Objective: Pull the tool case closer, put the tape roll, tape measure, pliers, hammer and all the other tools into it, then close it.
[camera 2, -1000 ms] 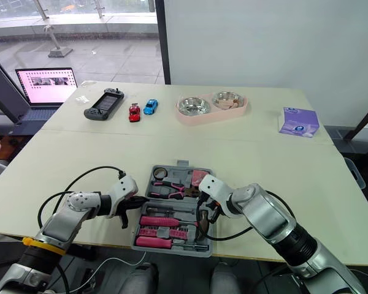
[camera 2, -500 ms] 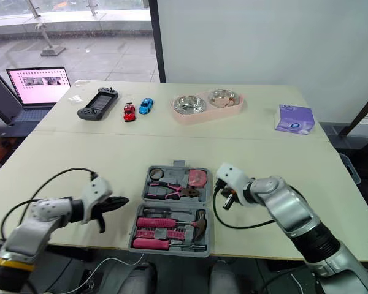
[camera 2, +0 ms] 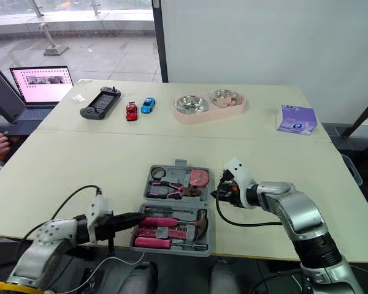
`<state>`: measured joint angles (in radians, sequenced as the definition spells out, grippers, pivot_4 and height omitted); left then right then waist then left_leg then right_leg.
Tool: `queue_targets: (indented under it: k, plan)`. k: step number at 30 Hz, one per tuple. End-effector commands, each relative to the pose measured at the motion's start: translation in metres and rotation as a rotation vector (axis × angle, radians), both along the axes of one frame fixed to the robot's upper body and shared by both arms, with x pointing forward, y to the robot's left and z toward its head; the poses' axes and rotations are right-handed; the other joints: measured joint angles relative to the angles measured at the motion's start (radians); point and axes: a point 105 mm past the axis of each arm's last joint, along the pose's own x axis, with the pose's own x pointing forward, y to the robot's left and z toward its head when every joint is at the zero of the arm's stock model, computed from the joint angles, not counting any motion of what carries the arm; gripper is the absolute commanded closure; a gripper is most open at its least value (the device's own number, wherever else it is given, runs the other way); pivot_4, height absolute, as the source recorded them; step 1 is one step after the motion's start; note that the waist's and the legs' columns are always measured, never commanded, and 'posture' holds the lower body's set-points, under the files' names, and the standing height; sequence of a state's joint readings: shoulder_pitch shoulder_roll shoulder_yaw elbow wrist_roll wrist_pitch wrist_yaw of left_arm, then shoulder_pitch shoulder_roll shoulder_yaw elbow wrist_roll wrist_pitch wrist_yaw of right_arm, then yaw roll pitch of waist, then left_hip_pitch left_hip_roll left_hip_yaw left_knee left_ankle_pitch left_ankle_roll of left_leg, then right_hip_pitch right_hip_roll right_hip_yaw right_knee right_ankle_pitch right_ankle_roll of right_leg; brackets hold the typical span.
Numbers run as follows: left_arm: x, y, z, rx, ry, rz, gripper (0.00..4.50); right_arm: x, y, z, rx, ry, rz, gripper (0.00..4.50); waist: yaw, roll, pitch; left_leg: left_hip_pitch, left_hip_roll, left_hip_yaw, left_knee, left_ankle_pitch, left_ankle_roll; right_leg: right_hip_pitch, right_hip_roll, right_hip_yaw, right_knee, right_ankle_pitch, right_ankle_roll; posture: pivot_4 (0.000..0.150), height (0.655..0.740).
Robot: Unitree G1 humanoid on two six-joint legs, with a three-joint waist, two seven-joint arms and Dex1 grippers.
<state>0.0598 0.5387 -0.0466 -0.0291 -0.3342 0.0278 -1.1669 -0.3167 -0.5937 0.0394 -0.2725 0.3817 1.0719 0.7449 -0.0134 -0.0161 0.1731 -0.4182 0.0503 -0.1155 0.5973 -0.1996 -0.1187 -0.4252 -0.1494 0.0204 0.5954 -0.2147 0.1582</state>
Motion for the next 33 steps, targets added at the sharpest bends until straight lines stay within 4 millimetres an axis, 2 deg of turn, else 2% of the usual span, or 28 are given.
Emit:
queue_targets:
  k: [1,2,7,13,17,19,27,33]
  plan:
    - [-0.003,-0.003,-0.011,0.016,0.016,-0.044,4.50,0.003,-0.004,0.013,0.048,-0.003,-0.033,0.35,-0.001,0.000,0.000,0.000,0.000,0.000,0.000,0.000,0.000,0.000,0.000,0.000,0.000,0.000,0.000,0.150,0.7400]
    - [-0.004,-0.004,-0.015,0.022,0.024,-0.052,4.50,0.003,-0.006,0.013,0.056,0.014,-0.044,0.03,-0.001,0.000,0.000,0.000,0.000,0.000,0.000,0.000,0.000,0.000,0.000,0.000,0.000,0.001,-0.002,0.150,0.7400]
    - [-0.006,-0.001,-0.031,0.072,0.044,-0.067,4.50,0.010,-0.008,0.014,0.113,0.103,-0.105,0.03,0.000,0.000,0.000,0.000,0.000,0.000,0.000,0.000,0.000,0.000,0.000,0.000,0.000,0.002,-0.004,0.150,0.7400]
    - [-0.004,0.002,-0.047,0.134,0.099,-0.057,4.50,0.030,-0.006,0.015,0.247,0.254,-0.198,0.03,-0.003,0.002,-0.001,0.002,0.000,0.000,0.000,0.000,0.000,0.001,0.000,0.000,0.001,0.002,-0.003,0.150,0.7400]
    - [-0.007,0.008,-0.054,0.193,0.130,-0.073,4.50,0.042,-0.003,0.010,0.298,0.331,-0.250,0.03,-0.003,0.004,-0.002,0.003,0.000,0.000,-0.001,0.000,0.000,0.001,0.000,0.000,0.002,0.003,-0.004,0.150,0.7400]
    - [-0.008,0.012,-0.057,0.229,0.126,-0.092,4.50,0.051,-0.003,-0.002,0.294,0.374,-0.296,0.03,-0.008,0.004,-0.002,0.004,0.000,0.000,-0.002,0.000,0.000,0.002,0.000,0.000,0.002,0.003,-0.004,0.150,0.7400]
    - [-0.004,0.018,-0.055,0.296,0.091,-0.129,4.50,0.053,0.021,-0.024,0.421,0.512,-0.287,0.03,-0.032,0.006,-0.003,0.010,0.000,0.000,-0.004,0.000,0.001,0.005,0.001,0.001,0.004,0.001,-0.002,0.150,0.7400]
    - [-0.002,0.023,-0.057,0.345,0.071,-0.154,4.50,0.059,0.036,-0.024,0.584,0.565,-0.288,0.03,-0.044,0.010,-0.005,0.012,0.001,0.000,-0.004,0.000,0.001,0.008,0.001,0.001,0.004,0.000,0.000,0.150,0.7400]
